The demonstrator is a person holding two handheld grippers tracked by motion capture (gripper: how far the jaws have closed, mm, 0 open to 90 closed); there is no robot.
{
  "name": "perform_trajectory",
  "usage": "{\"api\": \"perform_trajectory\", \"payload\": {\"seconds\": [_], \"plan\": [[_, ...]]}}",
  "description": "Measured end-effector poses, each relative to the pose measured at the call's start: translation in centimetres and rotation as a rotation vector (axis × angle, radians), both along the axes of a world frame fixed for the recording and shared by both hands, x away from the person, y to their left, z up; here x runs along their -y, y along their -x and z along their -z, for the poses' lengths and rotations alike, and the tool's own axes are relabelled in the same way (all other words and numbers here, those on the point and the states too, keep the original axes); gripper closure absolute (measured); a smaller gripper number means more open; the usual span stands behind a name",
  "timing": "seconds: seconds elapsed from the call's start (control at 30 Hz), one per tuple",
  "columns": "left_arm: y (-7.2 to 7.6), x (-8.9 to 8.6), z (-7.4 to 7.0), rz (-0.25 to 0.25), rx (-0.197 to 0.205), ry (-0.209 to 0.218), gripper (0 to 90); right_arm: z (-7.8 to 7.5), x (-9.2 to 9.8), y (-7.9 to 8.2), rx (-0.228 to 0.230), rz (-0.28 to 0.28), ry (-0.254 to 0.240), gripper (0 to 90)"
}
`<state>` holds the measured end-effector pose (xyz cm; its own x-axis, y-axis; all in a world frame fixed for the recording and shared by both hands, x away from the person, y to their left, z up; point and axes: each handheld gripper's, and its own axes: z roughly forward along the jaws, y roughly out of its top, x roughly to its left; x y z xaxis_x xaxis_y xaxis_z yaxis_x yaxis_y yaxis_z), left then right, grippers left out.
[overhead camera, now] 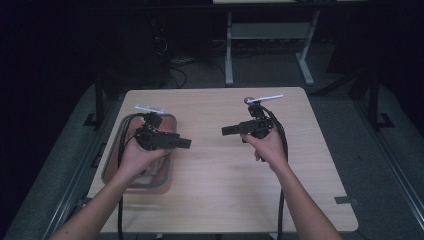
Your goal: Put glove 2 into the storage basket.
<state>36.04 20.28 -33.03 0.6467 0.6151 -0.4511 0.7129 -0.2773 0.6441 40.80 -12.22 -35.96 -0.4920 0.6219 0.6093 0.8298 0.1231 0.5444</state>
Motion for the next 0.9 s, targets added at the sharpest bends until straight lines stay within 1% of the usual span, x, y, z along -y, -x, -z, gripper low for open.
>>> {"api": "perform_trajectory", "payload": {"seconds": [0.07, 0.1, 0.13, 0.23, 0.5, 0.57, 0.7, 0.77, 0.83, 0.9], "plan": [[0.0, 0.2, 0.0, 0.004, 0.001, 0.0, 28.1, 0.1, 0.2, 0.1, 0.001, 0.002, -0.001, 39.2], [0.0, 0.4, 0.1, 0.007, -0.001, 0.001, 28.1, 0.2, 0.8, 0.2, -0.005, 0.01, -0.004, 38.0], [0.1, 0.7, 0.1, 0.015, 0.001, 0.013, 28.2, 0.2, 1.0, 0.2, -0.005, 0.014, -0.006, 37.9], [0.2, 1.3, 0.4, 0.022, -0.001, 0.016, 28.1, 0.4, 1.8, 0.4, -0.005, 0.028, -0.012, 37.6], [0.4, 2.9, 0.9, 0.06, -0.006, 0.014, 28.1, 1.1, 3.4, 0.8, -0.021, 0.05, -0.008, 36.7], [0.5, 3.2, 0.9, 0.066, -0.007, 0.017, 28.2, 1.2, 3.7, 1.0, -0.022, 0.057, -0.018, 36.7], [0.7, 3.8, 1.1, 0.078, -0.007, 0.024, 28.2, 1.2, 4.0, 1.2, -0.019, 0.059, -0.014, 36.6], [0.9, 4.3, 1.3, 0.098, -0.005, 0.018, 28.1, 1.4, 4.6, 1.4, -0.022, 0.067, -0.01, 36.6], [1.0, 4.6, 1.4, 0.101, -0.003, 0.02, 28.2, 1.5, 4.8, 1.5, -0.022, 0.071, -0.006, 36.6], [1.2, 4.9, 1.6, 0.109, -0.008, 0.018, 28.2, 1.7, 5.3, 1.7, -0.027, 0.079, -0.003, 36.5]]}}
